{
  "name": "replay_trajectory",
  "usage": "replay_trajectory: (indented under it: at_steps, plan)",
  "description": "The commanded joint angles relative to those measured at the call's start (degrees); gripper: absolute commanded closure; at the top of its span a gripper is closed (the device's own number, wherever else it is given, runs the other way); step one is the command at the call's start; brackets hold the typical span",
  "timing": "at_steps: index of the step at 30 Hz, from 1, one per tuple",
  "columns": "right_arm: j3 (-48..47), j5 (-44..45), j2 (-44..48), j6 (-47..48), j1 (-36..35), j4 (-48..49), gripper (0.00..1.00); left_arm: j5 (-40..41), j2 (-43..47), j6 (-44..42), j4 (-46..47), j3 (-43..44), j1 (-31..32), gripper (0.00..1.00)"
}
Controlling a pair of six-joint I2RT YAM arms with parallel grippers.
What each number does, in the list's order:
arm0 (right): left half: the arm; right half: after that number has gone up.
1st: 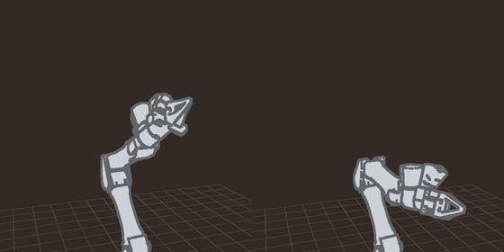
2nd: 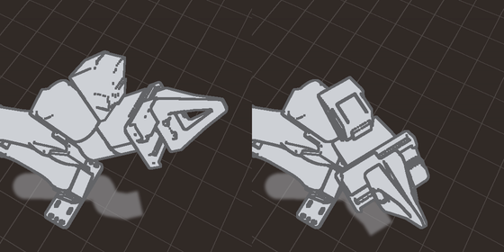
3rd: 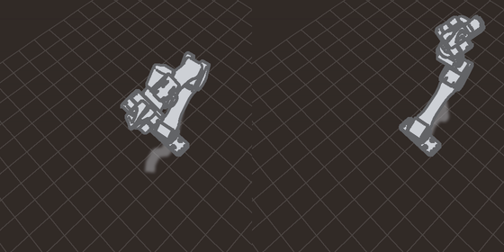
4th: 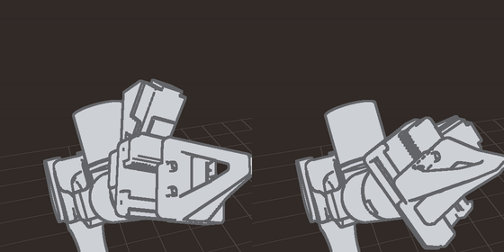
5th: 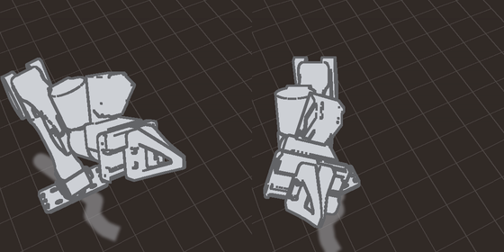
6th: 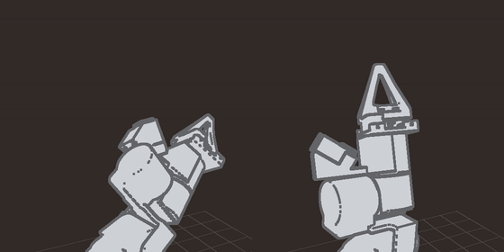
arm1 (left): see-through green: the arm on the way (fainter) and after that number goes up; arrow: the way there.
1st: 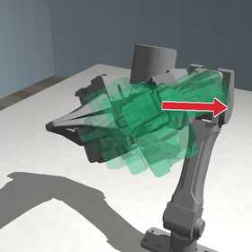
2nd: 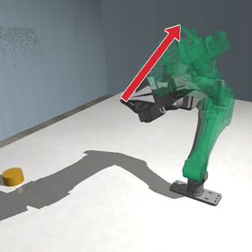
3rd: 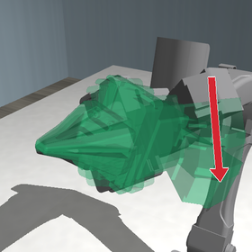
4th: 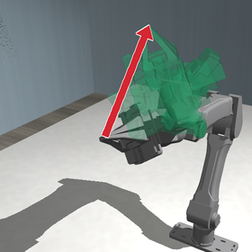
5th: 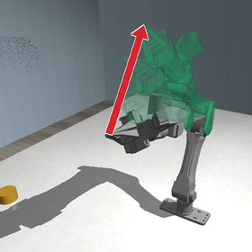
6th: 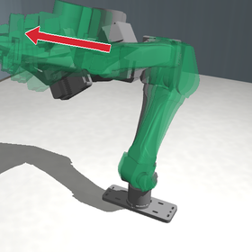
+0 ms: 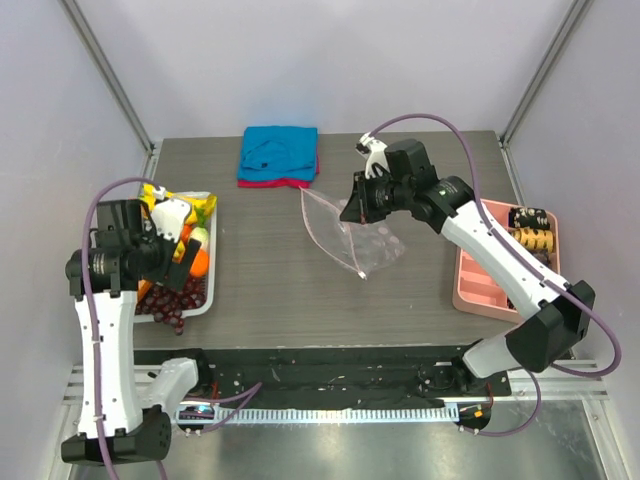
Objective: Place the food in the zip-top bag and seal the zipper
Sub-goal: Pick up the fake food from the bin.
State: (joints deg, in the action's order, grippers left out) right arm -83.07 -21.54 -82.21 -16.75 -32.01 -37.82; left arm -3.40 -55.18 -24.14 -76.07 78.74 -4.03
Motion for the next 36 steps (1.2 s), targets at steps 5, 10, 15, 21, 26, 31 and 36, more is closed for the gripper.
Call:
replay_trajectory:
  at_steps: [5,10,15,21,26,31,36]
  plan:
    - [-4.56,1.41,-1.98,2.60,0.11,1.70,0.99,13.13,-1.33,-10.58,0.30,-7.19,-3.88,0.03]
    - [-4.82,2.20,-3.03,3.39,0.19,1.53,0.99,15.00,-5.63,-5.49,5.93,-4.13,-3.09,0.07]
    - [-5.35,2.82,-3.92,3.92,0.11,1.17,0.99,17.46,-8.10,-0.30,9.71,-4.82,0.42,0.08]
    - [-5.96,3.17,-4.80,4.36,0.11,1.09,0.99,28.15,-12.13,5.85,17.97,-7.99,9.74,0.16]
    - [-6.76,3.26,-5.41,4.89,0.19,0.47,0.99,38.63,-18.99,11.82,18.59,-5.97,13.70,0.16]
    - [-7.37,3.00,-6.29,4.89,0.11,0.29,0.99,46.10,-21.54,11.93,23.25,-9.21,16.42,0.13]
    - [-7.99,2.56,-6.99,4.54,0.11,0.29,0.99,50.86,-23.39,10.87,26.32,-11.24,16.69,0.10]
